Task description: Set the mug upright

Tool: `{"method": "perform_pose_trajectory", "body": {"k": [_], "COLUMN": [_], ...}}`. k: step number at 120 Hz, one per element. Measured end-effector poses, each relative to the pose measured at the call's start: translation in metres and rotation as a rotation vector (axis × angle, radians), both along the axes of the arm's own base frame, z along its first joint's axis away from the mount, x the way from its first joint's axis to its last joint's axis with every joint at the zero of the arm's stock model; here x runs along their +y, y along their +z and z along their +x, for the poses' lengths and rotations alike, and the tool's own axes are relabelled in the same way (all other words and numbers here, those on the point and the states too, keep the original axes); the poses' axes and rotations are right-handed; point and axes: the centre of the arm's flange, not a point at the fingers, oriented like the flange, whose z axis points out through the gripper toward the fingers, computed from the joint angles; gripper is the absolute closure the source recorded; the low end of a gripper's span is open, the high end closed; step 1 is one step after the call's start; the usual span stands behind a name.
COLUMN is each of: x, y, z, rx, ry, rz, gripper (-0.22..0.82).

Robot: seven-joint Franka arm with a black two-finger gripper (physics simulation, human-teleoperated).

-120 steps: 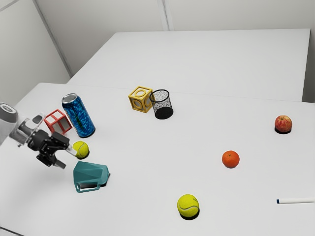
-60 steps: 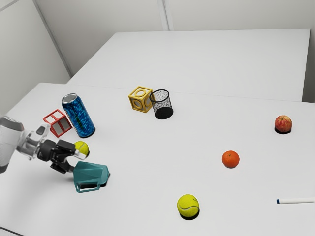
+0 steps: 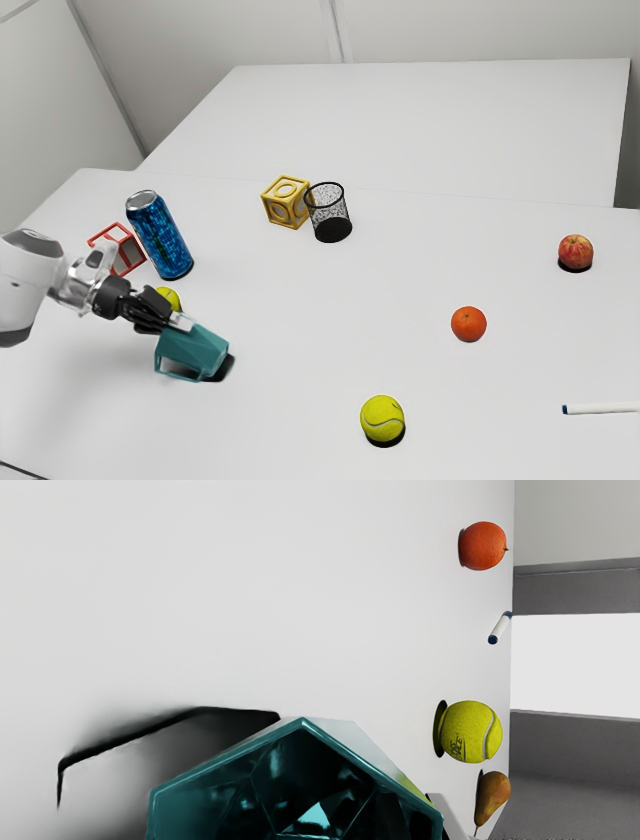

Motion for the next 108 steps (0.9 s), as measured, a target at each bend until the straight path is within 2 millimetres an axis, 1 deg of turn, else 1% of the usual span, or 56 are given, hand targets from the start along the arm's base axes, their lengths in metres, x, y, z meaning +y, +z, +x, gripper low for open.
{"method": "perform_pose_trajectory", "body": {"k": [7,22,31,36,45,50,64,71,76,90,108], "x": [-0.001,-0.003,-0.003,-0.002,-0.004,-0.010,-0.048,-0.065,-0.073,-0.076,-0.074], "y": [0.003,0.018,0.034,0.044,0.065,0.077,0.105,0.111,0.113,0.131,0.131], "z": [0.001,0.002,0.004,0.009,0.024,0.036,0.067,0.076,0.080,0.095,0.109], "rx": [-0.015,-0.061,-0.099,-0.122,-0.154,-0.163,-0.174,-0.167,-0.160,-0.149,-0.113], "ry": [-0.008,-0.023,-0.032,-0.038,-0.077,-0.123,-0.275,-0.331,-0.354,-0.390,-0.380], "rz": [0.001,0.003,0.010,0.023,0.074,0.122,0.269,0.334,0.375,0.532,0.648], "gripper": [0.74,0.76,0.77,0.77,0.78,0.78,0.78,0.78,0.79,0.79,0.79]}}
